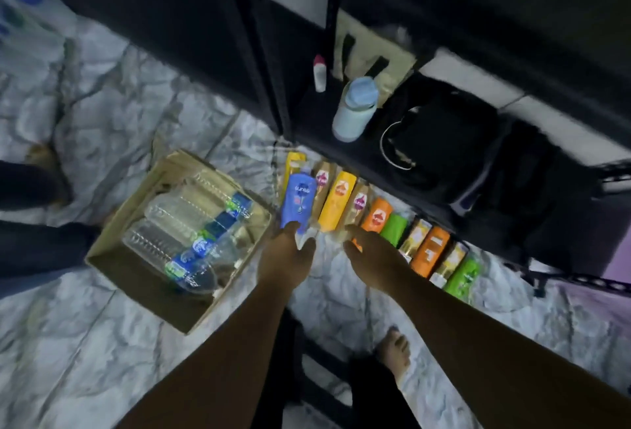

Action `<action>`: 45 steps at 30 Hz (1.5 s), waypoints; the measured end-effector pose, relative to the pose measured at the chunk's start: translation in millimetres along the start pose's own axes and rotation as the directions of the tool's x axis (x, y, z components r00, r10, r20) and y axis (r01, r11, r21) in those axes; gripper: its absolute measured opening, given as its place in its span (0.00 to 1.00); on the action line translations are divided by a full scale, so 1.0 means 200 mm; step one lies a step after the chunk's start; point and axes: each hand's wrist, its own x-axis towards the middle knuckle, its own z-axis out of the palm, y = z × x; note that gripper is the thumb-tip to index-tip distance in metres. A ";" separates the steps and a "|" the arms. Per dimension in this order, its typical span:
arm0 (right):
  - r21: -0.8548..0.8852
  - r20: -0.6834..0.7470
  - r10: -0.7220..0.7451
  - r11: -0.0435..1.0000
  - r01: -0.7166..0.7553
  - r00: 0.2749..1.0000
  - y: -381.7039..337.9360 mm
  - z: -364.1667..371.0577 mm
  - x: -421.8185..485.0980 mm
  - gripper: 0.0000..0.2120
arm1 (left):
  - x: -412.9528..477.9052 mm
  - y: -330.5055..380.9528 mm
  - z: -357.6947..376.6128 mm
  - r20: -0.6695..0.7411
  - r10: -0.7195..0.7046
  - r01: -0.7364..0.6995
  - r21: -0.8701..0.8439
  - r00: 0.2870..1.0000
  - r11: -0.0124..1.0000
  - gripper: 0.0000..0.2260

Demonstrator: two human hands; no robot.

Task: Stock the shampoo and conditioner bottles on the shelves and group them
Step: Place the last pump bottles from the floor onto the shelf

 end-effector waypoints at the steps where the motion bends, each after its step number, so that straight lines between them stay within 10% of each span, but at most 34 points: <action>1: -0.029 0.020 -0.003 1.000 0.004 1.000 0.03 0.07 0.15 0.24 | 0.11 -0.07 0.09 -0.029 -0.034 0.032 -0.044 0.999 0.999 0.23; 5: -0.152 0.048 -0.081 0.984 0.087 0.996 0.06 0.29 0.71 0.22 | 0.54 -0.34 0.43 -0.082 -0.083 0.075 -0.105 0.993 0.992 0.27; 13: 0.200 -0.168 -0.076 0.974 0.110 0.983 -0.01 0.52 1.58 0.29 | 0.95 -0.58 0.88 -0.227 -0.397 0.191 -0.605 0.889 0.773 0.35; 23: 0.496 -0.121 0.041 0.868 0.025 0.992 -0.04 0.59 1.86 0.57 | 1.12 -0.79 0.99 -0.262 -0.309 0.007 -0.752 0.914 0.659 0.34; 29: 0.579 -0.140 -0.061 0.805 0.132 0.988 -0.01 0.49 1.61 0.20 | 1.03 -0.77 0.89 -0.118 -0.163 0.025 -0.733 0.980 0.680 0.30; 45: 0.608 -0.290 -0.184 0.722 0.330 0.939 -0.26 -0.32 -0.25 0.22 | -0.24 0.07 -0.11 0.259 0.397 -0.216 -0.527 0.880 0.822 0.42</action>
